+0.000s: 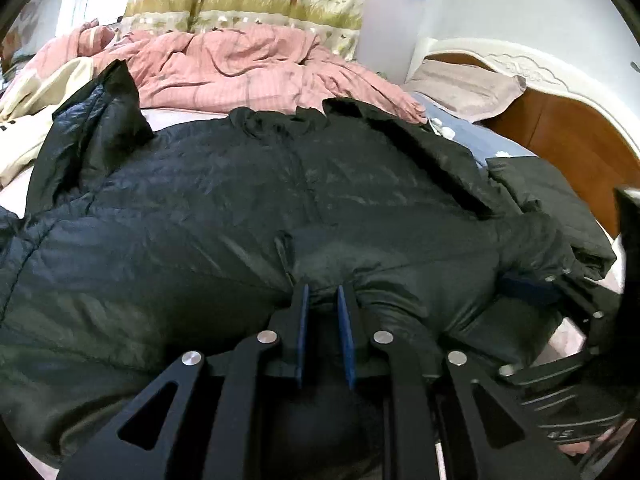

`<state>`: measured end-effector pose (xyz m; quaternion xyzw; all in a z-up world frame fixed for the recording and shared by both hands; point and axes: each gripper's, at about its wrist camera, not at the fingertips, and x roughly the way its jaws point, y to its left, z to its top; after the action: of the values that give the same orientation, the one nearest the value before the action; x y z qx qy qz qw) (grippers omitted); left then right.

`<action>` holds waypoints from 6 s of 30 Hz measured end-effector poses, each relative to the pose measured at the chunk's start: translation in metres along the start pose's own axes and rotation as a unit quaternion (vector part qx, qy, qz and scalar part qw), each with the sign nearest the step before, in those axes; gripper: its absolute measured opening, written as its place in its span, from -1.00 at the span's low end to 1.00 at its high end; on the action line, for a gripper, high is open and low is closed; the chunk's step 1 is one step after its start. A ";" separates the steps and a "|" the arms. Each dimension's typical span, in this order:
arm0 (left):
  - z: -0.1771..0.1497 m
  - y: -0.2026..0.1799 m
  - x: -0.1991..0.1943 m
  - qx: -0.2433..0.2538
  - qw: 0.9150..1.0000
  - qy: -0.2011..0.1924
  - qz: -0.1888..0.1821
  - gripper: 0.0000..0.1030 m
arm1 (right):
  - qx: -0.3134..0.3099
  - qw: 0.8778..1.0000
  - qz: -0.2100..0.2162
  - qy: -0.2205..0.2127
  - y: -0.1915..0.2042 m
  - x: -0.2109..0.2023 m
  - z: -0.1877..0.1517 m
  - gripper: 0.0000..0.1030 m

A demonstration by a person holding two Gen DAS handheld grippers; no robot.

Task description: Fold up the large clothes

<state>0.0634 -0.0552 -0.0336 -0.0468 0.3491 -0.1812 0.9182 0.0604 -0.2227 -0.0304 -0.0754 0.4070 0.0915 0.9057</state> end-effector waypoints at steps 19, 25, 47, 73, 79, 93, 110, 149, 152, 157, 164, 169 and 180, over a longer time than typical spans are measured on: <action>0.012 0.052 -0.098 0.015 0.991 -0.117 0.058 -0.70 | 0.056 0.992 -0.053 -0.098 -0.049 -0.048 -0.006 0.74; -0.011 0.115 -0.096 -0.072 0.991 -0.060 0.097 -0.69 | 0.107 0.990 -0.086 0.026 -0.092 -0.014 -0.021 0.75; -0.031 0.161 -0.146 -0.160 0.975 -0.107 0.115 0.51 | 0.215 0.967 -0.116 -0.079 -0.128 -0.085 -0.060 0.70; -0.069 0.145 -0.163 -0.148 0.972 -0.032 0.180 -0.34 | 0.226 0.973 -0.021 -0.042 -0.124 -0.107 -0.107 -0.72; -0.068 0.125 -0.174 -0.083 0.971 -0.082 0.210 0.26 | 0.286 0.956 -0.033 -0.049 -0.149 -0.110 -0.120 -0.06; -0.066 0.121 -0.202 -0.081 0.965 -0.157 0.196 0.69 | 0.258 0.953 -0.058 -0.149 -0.141 -0.145 -0.117 0.34; 0.086 0.038 -0.291 -0.035 0.959 -0.256 0.119 0.99 | 0.220 0.937 -0.034 -0.269 -0.140 -0.255 0.038 1.00; 0.039 0.049 -0.069 -0.038 0.993 -0.053 0.103 0.85 | 0.307 0.908 -0.274 -0.081 -0.183 -0.066 0.029 -0.37; 0.040 0.048 -0.070 -0.030 0.992 -0.055 0.108 0.85 | 0.246 0.942 -0.213 -0.078 -0.168 -0.056 0.043 0.62; 0.039 0.065 -0.065 -0.054 0.990 -0.044 0.125 0.85 | 0.182 0.965 -0.146 -0.120 -0.150 -0.059 0.081 0.63; 0.036 0.072 -0.063 -0.054 0.989 -0.042 0.129 0.85 | 0.063 0.959 -0.267 -0.064 -0.142 0.023 0.134 0.20; 0.035 0.064 -0.057 -0.032 0.988 -0.037 0.145 0.75 | 0.138 0.975 -0.171 -0.001 -0.158 0.059 0.120 -0.85; 0.039 0.049 -0.080 -0.028 0.987 -0.069 0.140 0.75 | 0.049 0.995 -0.070 0.058 -0.075 0.007 0.081 -0.87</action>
<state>0.0480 0.0181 0.0354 -0.0355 0.2928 -0.0375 0.9548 0.1406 -0.2774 0.0221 -0.0647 0.4563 0.0031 0.8875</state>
